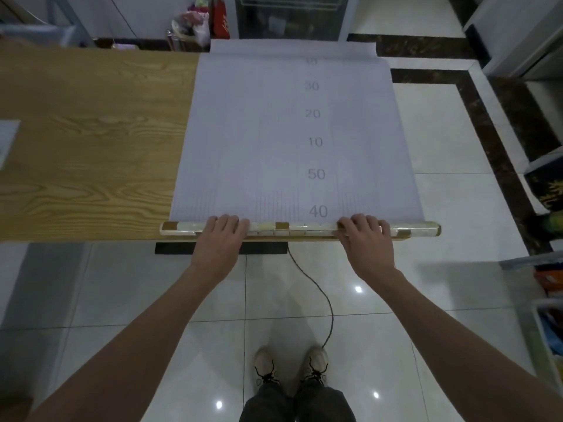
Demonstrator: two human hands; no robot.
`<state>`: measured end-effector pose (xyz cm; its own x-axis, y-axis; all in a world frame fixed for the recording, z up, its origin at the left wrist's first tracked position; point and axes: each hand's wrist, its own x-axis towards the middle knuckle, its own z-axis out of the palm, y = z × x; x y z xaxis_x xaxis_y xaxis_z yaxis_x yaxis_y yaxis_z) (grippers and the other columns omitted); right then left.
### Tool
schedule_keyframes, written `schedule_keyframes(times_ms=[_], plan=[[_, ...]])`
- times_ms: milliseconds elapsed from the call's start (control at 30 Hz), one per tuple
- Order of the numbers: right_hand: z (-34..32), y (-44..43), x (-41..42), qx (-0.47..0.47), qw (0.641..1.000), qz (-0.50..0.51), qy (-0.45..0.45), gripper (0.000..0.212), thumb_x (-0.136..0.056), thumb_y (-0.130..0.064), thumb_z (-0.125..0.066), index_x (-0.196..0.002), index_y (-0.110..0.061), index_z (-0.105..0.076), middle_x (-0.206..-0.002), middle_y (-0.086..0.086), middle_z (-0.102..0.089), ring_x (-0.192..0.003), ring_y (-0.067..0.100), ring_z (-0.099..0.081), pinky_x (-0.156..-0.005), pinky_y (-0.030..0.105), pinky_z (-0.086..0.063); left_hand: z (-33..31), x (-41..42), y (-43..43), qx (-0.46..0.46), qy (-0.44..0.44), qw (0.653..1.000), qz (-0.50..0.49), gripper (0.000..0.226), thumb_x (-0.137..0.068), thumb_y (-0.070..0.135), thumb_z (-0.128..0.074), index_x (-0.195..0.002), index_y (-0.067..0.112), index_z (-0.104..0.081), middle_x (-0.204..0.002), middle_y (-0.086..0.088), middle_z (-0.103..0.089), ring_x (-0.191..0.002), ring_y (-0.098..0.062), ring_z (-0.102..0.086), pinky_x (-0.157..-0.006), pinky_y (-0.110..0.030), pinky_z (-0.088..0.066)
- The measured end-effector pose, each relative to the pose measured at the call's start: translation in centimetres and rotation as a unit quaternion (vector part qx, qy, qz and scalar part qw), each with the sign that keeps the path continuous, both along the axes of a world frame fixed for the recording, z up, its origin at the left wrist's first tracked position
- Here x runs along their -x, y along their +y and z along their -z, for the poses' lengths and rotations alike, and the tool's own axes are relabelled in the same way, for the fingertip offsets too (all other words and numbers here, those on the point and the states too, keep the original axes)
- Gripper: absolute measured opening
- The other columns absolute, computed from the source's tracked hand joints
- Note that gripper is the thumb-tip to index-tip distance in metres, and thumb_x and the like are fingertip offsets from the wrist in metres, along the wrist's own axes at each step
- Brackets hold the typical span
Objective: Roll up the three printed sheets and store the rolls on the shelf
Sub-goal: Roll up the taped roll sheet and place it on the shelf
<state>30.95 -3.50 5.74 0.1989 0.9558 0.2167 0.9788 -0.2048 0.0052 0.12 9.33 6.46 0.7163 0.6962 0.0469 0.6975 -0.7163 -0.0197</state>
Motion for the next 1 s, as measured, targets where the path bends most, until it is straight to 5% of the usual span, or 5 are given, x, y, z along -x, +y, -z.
schedule_keyframes(times_ms=[267, 400, 533, 733, 1000], plan=[[0.3, 0.2, 0.2, 0.043, 0.998, 0.004, 0.049, 0.044, -0.092, -0.041, -0.065, -0.126, -0.016, -0.056, -0.111, 0.009, -0.058, -0.107, 0.034, -0.056, -0.1, 0.049, -0.041, 0.1, -0.3, 0.9, 0.038, -0.022, 0.999, 0.029, 0.039, -0.089, 0.014, -0.066, -0.126, 0.01, -0.052, -0.11, -0.01, -0.062, -0.097, -0.027, -0.058, -0.091, -0.041, -0.05], [0.5, 0.2, -0.2, 0.038, 0.998, -0.014, 0.053, 0.026, -0.098, -0.036, -0.054, -0.115, -0.016, -0.057, -0.11, 0.008, -0.06, -0.121, 0.039, -0.05, -0.109, 0.055, -0.034, 0.7, 0.5, 0.9, 0.049, -0.053, 0.995, 0.07, 0.029, -0.101, 0.024, -0.048, -0.126, 0.011, -0.052, -0.115, -0.011, -0.059, -0.101, -0.027, -0.057, -0.093, -0.04, -0.049], [0.9, -0.1, -0.7, 0.056, 0.995, -0.024, 0.083, 0.038, -0.099, -0.047, -0.042, -0.118, -0.017, -0.056, -0.118, 0.01, -0.055, -0.13, 0.04, -0.044, -0.112, 0.056, -0.03, 1.5, 1.1, 1.3, 0.068, -0.042, 0.995, 0.063, 0.037, -0.099, 0.023, -0.056, -0.134, 0.011, -0.052, -0.13, -0.021, -0.052, -0.11, -0.033, -0.057, -0.09, -0.045, -0.054], [1.1, 0.1, -1.3, 0.049, 0.99, -0.026, 0.127, 0.054, -0.101, -0.06, -0.03, -0.115, -0.017, -0.061, -0.113, 0.009, -0.054, -0.126, 0.037, -0.048, -0.114, 0.052, -0.027, 1.2, 0.8, 2.3, 0.075, -0.046, 0.992, 0.087, 0.041, -0.094, 0.016, -0.062, -0.134, 0.015, -0.049, -0.114, -0.012, -0.054, -0.097, -0.027, -0.054, -0.075, -0.04, -0.054], [2.0, -0.3, -2.1, 0.026, 0.989, -0.049, 0.136, 0.045, -0.101, -0.051, -0.04, -0.12, -0.013, -0.056, -0.119, 0.009, -0.057, -0.136, 0.038, -0.045, -0.118, 0.054, -0.029, 0.9, 0.6, 3.5, 0.059, -0.033, 0.993, 0.102, 0.036, -0.1, 0.025, -0.044, -0.135, 0.018, -0.048, -0.115, -0.012, -0.054, -0.089, -0.028, -0.057, -0.064, -0.042, -0.054]])
